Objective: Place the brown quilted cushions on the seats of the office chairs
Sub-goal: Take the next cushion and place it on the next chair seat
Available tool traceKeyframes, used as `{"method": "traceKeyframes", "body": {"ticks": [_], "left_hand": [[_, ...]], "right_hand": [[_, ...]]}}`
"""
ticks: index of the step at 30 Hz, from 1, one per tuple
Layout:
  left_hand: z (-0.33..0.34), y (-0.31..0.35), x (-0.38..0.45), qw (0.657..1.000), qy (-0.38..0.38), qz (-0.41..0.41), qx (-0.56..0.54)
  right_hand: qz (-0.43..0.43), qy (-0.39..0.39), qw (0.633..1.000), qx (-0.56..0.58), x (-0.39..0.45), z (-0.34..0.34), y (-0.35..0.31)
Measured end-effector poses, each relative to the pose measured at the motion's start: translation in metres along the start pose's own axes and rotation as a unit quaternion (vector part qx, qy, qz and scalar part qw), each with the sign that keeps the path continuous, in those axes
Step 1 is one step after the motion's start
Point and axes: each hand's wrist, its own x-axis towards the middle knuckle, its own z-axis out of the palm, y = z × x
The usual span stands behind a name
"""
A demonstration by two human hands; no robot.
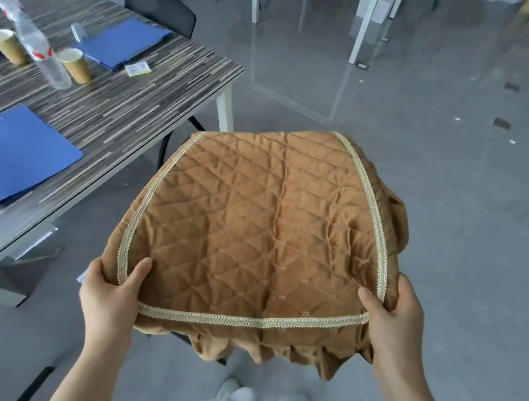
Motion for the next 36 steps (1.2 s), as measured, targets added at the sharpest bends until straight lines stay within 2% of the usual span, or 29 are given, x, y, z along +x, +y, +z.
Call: {"method": "traceKeyframes", "body": {"ticks": [5,11,18,24,27,32,36], "left_hand": [[0.055,0.011,0.008,0.996,0.071,-0.047,0.002],[0.12,0.025,-0.022,0.974,0.196,-0.104,-0.047],[0.142,0.031,-0.054,0.948,0.264,-0.162,-0.076],[0.123,0.0,-0.051,0.931,0.268,-0.237,-0.076],[0.117,-0.011,-0.043,0.93,0.25,-0.259,-0.067],[0.115,-0.022,-0.024,0.939,0.141,-0.314,-0.024],[0.115,-0.007,0.004,0.955,0.116,-0.267,0.056]], "right_hand": [[-0.027,-0.047,0.998,-0.036,0.083,0.003,0.001],[-0.062,-0.165,0.982,-0.068,0.192,-0.002,-0.021],[-0.115,-0.271,0.954,-0.063,0.256,0.024,-0.062],[-0.156,-0.37,0.915,-0.036,0.26,0.083,-0.104],[-0.206,-0.4,0.892,-0.043,0.255,0.11,-0.126],[-0.29,-0.429,0.851,-0.09,0.252,0.153,-0.159],[-0.347,-0.466,0.806,-0.115,0.241,0.18,-0.174]]}}
